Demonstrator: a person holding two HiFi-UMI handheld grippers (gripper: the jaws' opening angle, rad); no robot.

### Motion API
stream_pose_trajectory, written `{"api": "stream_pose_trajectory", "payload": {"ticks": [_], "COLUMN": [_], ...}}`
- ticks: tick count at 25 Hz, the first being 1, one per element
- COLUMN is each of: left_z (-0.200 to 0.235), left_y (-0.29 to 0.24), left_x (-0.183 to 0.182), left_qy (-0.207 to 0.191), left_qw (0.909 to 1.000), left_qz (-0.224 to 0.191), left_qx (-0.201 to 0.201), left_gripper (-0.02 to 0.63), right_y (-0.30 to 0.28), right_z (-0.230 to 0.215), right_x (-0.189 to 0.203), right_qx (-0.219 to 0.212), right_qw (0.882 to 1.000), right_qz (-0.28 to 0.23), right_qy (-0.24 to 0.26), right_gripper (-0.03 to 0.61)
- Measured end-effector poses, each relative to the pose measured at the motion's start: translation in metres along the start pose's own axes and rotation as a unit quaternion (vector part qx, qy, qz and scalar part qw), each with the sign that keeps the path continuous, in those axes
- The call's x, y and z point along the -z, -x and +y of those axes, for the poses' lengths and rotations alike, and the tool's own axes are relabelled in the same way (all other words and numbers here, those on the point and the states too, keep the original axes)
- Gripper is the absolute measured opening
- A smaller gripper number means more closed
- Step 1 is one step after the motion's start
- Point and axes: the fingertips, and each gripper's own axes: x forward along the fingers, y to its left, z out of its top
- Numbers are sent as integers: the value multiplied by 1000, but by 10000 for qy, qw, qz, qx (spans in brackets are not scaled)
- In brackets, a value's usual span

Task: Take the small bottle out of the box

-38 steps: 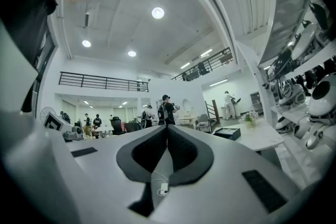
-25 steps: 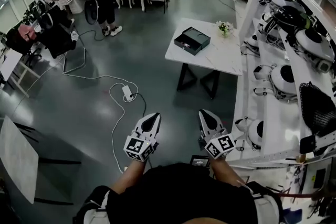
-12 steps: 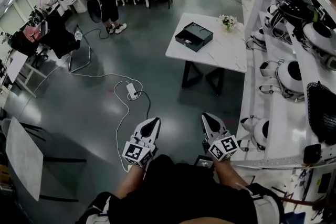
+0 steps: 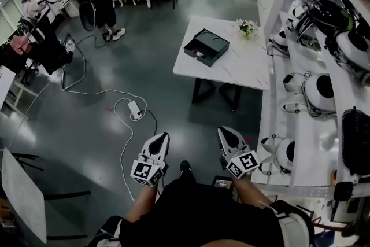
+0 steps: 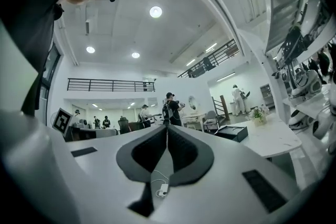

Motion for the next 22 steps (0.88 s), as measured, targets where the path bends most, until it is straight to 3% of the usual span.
{"api": "stream_pose_trajectory", "payload": {"ticks": [4,7,13,17,22], "left_z": [49,75,123,140,182], "left_y": [-50,-82,-140,-180,-236], "left_x": [-22,-37,-33,-32,-25], "left_qy": [127,12,224,121,124], "left_qw": [9996,9991,9984,9979,9991], "left_qz": [-253,-410,-422,-413,-307], "left_qx": [-30,136,297,487,252], "left_gripper": [14,14,14,14,14], "right_y": [-48,-83,-138,-168,-222], "right_z": [-33,-49,-65,-98,-152], "right_x": [-21,-36,-41,-36,-31], "right_qx": [288,335,340,437,324], "right_qw": [9995,9988,9983,9981,9988], "right_qz": [65,2,3,43,1], "right_qy": [142,352,466,426,354], "right_gripper": [35,35,35,35,35]}}
